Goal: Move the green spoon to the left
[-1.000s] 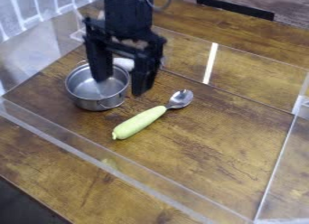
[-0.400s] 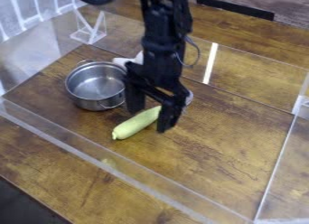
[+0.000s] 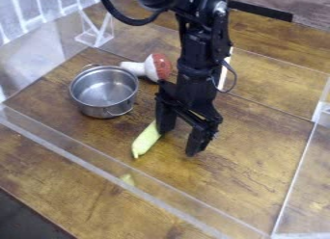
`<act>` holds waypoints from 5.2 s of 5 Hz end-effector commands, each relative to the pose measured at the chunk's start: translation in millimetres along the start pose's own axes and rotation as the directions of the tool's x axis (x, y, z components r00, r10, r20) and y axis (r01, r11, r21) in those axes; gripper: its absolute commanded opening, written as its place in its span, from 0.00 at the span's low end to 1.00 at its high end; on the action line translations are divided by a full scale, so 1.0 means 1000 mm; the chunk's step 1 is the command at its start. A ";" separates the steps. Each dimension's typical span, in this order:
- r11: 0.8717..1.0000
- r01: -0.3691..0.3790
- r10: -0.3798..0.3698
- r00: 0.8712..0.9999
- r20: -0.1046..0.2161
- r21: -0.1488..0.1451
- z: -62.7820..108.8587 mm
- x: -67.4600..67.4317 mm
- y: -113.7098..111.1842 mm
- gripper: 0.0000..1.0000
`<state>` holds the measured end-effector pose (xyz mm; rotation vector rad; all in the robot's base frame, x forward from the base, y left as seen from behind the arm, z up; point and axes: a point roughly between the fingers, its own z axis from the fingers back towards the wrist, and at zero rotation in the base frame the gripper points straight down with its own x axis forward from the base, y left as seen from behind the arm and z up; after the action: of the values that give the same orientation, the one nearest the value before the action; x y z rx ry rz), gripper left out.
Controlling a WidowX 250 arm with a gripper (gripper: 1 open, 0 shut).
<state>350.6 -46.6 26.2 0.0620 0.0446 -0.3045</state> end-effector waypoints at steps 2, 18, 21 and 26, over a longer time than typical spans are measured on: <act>0.997 -0.078 0.078 0.996 0.054 0.008 0.013 0.003 0.024 1.00; 0.944 -0.330 0.325 0.935 0.141 0.013 0.024 -0.043 0.064 1.00; 0.937 -0.348 0.345 0.931 0.118 0.010 -0.002 -0.046 0.065 1.00; 0.944 -0.328 0.326 0.942 0.081 0.020 -0.022 -0.028 0.067 1.00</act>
<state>345.9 23.1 30.0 0.0883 -0.0914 0.0697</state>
